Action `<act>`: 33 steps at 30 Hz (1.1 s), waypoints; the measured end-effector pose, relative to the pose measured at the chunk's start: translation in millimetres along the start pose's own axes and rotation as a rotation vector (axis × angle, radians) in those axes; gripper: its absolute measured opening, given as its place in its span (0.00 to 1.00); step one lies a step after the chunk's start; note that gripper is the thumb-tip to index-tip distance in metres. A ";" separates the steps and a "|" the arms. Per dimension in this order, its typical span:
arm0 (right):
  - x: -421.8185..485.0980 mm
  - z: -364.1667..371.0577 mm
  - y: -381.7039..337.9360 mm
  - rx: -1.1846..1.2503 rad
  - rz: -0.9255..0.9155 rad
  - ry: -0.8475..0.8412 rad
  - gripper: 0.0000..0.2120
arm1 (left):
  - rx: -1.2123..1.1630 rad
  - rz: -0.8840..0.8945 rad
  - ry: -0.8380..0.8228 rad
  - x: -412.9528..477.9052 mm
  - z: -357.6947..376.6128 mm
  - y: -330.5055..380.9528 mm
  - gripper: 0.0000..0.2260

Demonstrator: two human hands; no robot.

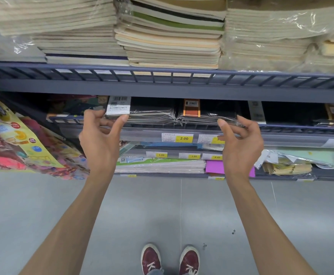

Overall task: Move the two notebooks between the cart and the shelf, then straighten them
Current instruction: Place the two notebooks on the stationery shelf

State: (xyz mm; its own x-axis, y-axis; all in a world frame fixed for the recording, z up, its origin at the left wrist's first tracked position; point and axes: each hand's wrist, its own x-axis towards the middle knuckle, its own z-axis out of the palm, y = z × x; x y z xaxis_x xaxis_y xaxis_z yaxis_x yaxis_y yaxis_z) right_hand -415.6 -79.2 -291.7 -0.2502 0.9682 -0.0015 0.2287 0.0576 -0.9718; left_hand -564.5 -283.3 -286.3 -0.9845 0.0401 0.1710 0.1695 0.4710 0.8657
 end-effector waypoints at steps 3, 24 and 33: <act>2.8 1.8 1.2 -0.036 -0.003 0.008 0.20 | 0.015 0.005 0.010 2.7 1.3 -1.6 0.23; 6.5 2.9 5.1 -0.116 -0.010 0.008 0.22 | 0.058 -0.006 -0.005 9.1 1.0 -0.4 0.24; -2.2 -13.1 2.5 -0.368 -0.144 -0.036 0.20 | 0.132 0.025 -0.137 9.3 -27.9 -5.6 0.20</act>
State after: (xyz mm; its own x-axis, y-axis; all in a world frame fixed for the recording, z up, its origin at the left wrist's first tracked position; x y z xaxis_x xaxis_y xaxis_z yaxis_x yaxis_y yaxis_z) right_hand -402.2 -78.0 -291.0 -0.3357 0.9351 0.1139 0.5094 0.2819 -0.8131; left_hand -573.3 -310.2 -276.5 -0.9786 0.1687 0.1177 0.1951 0.5797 0.7911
